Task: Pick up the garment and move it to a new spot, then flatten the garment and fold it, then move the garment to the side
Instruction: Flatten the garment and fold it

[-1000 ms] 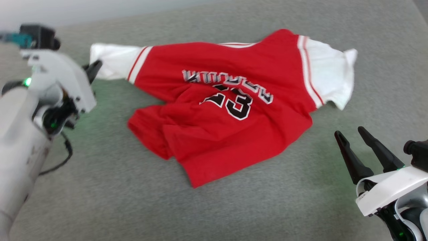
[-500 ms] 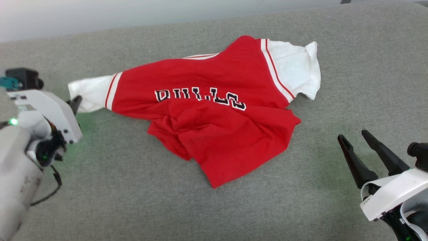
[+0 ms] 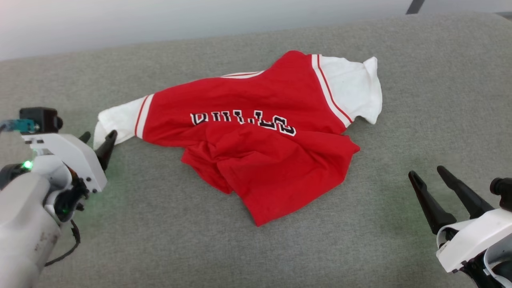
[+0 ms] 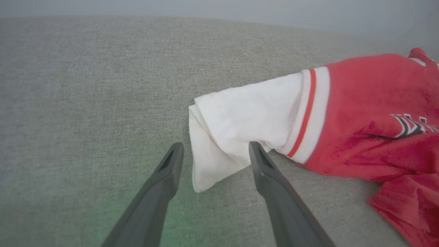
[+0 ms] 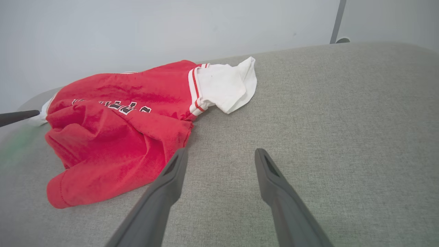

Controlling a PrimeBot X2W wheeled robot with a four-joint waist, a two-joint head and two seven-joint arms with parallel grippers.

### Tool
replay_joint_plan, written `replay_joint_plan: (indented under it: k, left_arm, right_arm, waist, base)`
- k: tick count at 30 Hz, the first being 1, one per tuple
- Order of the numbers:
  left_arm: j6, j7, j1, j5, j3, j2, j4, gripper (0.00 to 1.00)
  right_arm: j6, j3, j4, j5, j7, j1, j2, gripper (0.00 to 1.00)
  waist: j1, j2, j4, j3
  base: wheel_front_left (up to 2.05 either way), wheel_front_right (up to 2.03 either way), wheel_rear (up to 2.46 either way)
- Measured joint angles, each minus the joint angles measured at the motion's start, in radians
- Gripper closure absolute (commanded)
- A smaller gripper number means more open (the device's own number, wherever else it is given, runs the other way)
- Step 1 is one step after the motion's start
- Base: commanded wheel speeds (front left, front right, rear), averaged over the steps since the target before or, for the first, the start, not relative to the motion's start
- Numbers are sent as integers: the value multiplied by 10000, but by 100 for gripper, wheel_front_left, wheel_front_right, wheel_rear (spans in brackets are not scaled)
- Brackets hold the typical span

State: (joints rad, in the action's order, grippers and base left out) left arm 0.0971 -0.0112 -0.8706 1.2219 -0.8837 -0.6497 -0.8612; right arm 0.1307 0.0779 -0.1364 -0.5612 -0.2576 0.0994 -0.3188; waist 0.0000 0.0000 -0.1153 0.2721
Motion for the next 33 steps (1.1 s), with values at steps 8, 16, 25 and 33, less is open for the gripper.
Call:
replay_joint_plan:
  k: [8,16,25,33]
  left_arm:
    - [-184,163,314,-399,-284,-215,1586,0]
    - [-414,-1904,419,-426,-1058,-487,4307,0]
    - [-897,-4658,-997,-146,-1430,-380,5308,0]
    - [-780,-5812,-2259,-719,-1965,67,3204,0]
  right_arm:
    - [0,8,-105,75,-280,-219,2,0]
    - [0,104,-159,111,-422,-277,58,0]
    - [0,299,-148,86,-364,-173,75,0]
    - [0,439,105,-15,-46,148,73,0]
  waist:
    - [0,0,344,-312]
    - [0,0,513,-474]
    - [0,0,276,-161]
    - [0,0,-226,284]
  base:
    - [0,0,0]
    - [0,0,0]
    - [0,0,0]
    - [0,0,0]
